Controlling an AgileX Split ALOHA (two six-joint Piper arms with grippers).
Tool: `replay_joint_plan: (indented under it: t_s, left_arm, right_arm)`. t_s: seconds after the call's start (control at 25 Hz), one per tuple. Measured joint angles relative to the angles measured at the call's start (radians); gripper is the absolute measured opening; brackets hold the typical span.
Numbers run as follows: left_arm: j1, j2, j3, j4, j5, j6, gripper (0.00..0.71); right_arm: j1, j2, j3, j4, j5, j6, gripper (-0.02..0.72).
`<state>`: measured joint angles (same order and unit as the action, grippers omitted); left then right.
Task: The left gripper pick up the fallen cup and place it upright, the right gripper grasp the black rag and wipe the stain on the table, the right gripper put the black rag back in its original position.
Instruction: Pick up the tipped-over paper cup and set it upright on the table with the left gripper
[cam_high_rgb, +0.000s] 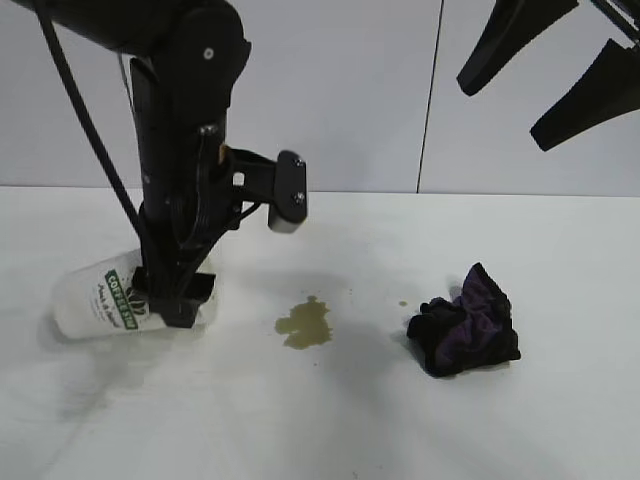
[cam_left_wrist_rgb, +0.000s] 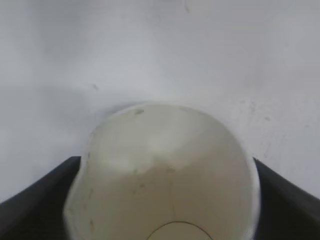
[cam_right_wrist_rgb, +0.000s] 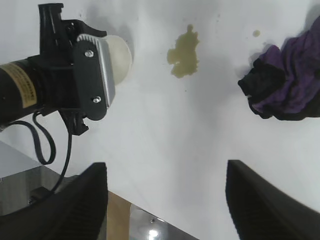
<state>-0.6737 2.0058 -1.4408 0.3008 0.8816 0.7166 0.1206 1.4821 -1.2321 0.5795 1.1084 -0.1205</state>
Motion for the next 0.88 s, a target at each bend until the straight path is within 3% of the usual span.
replay_joint_plan:
  t_s: [0.16,0.44,0.72,0.88]
  left_arm:
    - [0.051,-0.101,-0.008,-0.175,-0.109,0.0,0.58]
    - [0.284,-0.208,-0.002,-0.703,-0.2,0.125,0.579]
    - [0.509,-0.227,0.17,-1.522,-0.153,0.791,0.575]
    - [0.608,-0.227,0.347,-1.88,-0.059,1.19,0.566]
  right_arm:
    - [0.0,0.0,0.0,0.0,0.0,0.0,0.462]
    - [0.0,0.0,0.0,0.0,0.0,0.0,0.462]
    - [0.0,0.0,0.0,-0.01,-0.001,-0.004,0.462]
    - [0.0,0.0,0.0,-0.011,-0.001,-0.004,0.462]
